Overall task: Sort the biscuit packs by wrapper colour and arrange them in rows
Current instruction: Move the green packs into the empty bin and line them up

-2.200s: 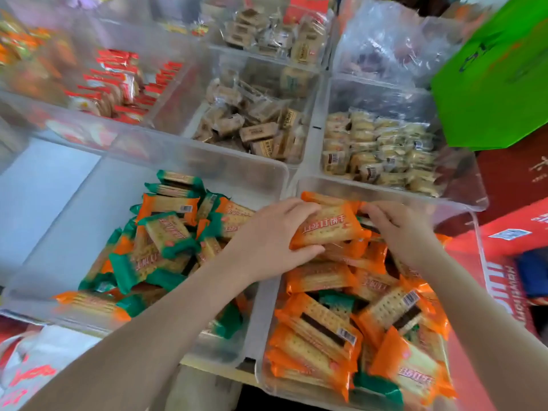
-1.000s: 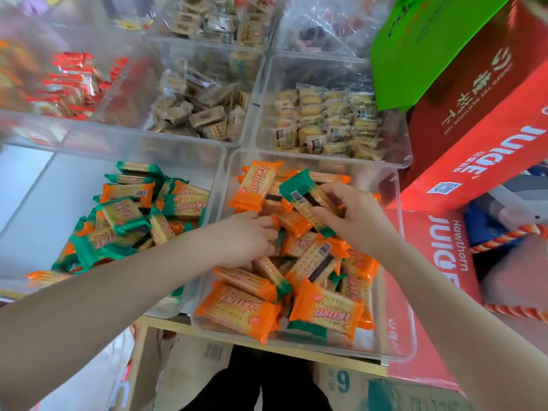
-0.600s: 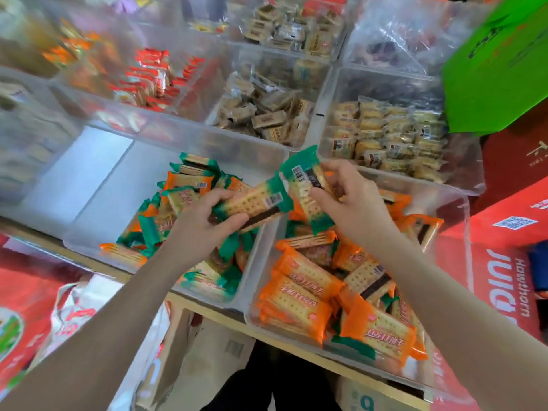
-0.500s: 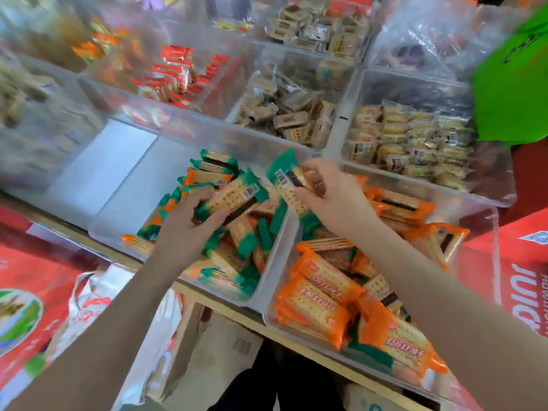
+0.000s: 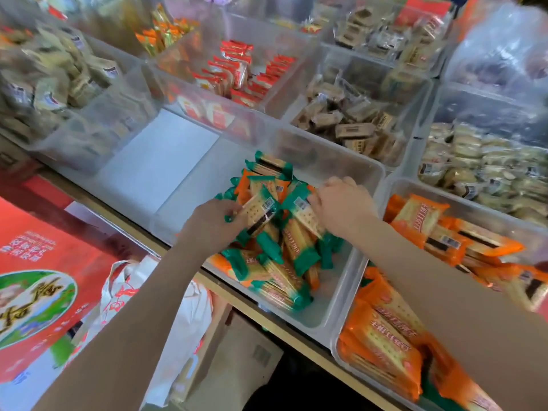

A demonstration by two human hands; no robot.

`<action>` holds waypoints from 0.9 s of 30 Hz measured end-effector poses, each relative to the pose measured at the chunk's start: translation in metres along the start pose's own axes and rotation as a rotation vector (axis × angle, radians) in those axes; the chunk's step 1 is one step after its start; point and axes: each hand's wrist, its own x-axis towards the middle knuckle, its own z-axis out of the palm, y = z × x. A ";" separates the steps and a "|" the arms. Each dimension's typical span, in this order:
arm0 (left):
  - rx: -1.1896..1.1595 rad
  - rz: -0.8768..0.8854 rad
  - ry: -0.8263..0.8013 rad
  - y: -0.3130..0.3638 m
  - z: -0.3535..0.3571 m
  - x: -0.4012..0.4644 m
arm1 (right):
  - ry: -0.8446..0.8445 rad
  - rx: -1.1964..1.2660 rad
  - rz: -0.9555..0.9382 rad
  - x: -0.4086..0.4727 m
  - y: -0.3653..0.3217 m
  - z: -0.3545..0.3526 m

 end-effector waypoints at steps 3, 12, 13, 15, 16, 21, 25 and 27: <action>0.067 0.105 0.081 0.002 -0.002 0.020 | -0.071 0.091 0.094 0.023 0.016 0.004; 0.118 0.297 -0.036 0.012 0.006 0.120 | -0.311 0.348 0.215 0.081 0.027 0.027; 0.152 0.306 -0.087 0.011 0.009 0.127 | -0.322 0.373 0.232 0.081 0.026 0.029; 0.225 0.326 -0.174 0.009 0.015 0.138 | -0.301 0.441 0.256 0.081 0.024 0.029; 0.251 0.325 -0.205 0.008 0.016 0.142 | -0.286 0.482 0.259 0.082 0.024 0.029; 0.274 0.325 -0.270 0.006 0.008 0.149 | -0.362 0.658 0.338 0.080 0.023 0.027; 0.348 0.312 -0.325 0.007 0.002 0.149 | -0.384 0.610 0.329 0.077 0.018 0.027; 0.382 0.316 -0.323 0.010 0.000 0.147 | -0.386 0.548 0.271 0.078 0.019 0.029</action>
